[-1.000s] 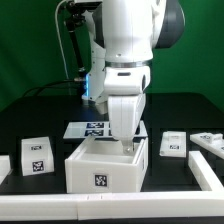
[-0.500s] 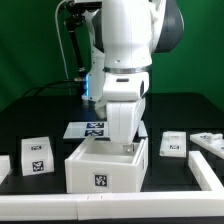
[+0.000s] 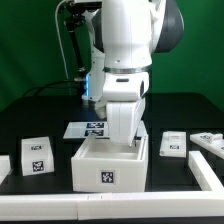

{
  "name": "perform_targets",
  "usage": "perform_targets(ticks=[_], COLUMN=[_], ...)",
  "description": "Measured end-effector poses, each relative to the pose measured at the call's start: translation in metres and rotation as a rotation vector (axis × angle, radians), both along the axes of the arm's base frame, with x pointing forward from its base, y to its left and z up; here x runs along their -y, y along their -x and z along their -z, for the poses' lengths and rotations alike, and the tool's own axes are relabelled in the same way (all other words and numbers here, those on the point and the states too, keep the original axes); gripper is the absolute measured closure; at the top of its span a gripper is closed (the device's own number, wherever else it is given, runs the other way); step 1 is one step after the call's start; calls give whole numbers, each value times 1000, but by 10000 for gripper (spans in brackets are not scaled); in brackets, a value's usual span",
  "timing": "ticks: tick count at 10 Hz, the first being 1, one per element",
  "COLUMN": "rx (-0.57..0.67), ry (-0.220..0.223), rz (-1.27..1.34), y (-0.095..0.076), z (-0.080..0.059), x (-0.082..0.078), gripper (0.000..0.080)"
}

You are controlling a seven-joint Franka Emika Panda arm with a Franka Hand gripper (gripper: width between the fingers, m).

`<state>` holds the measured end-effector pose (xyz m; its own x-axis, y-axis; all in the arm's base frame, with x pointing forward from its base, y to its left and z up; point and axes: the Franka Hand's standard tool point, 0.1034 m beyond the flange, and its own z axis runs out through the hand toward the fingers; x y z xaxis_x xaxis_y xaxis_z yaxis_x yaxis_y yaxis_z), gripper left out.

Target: Assemble cabinet

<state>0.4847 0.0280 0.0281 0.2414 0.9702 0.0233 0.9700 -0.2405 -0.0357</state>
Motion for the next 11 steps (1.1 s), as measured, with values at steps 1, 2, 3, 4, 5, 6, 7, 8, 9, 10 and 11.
perform_targets(ticks=[1,2,3,4,5,6,7,8,9,10,11], rx=[1,1,1,1,1,1,1,6,12,16,21], ry=[0,0,0,0,0,0,0,2,7,19,27], rz=[0,0,0,0,0,0,-5,-105,-156,-217,-244], y=[0,0,0,0,0,0,0,-2,-5,-8,-10], z=[0,0,0,0,0,0,0,-1,-2,0,0], x=[0,0,0,0,0,0,0,2,1,-3,-6], gripper=[765,765,765,765,765,765,765,765,765,765,765])
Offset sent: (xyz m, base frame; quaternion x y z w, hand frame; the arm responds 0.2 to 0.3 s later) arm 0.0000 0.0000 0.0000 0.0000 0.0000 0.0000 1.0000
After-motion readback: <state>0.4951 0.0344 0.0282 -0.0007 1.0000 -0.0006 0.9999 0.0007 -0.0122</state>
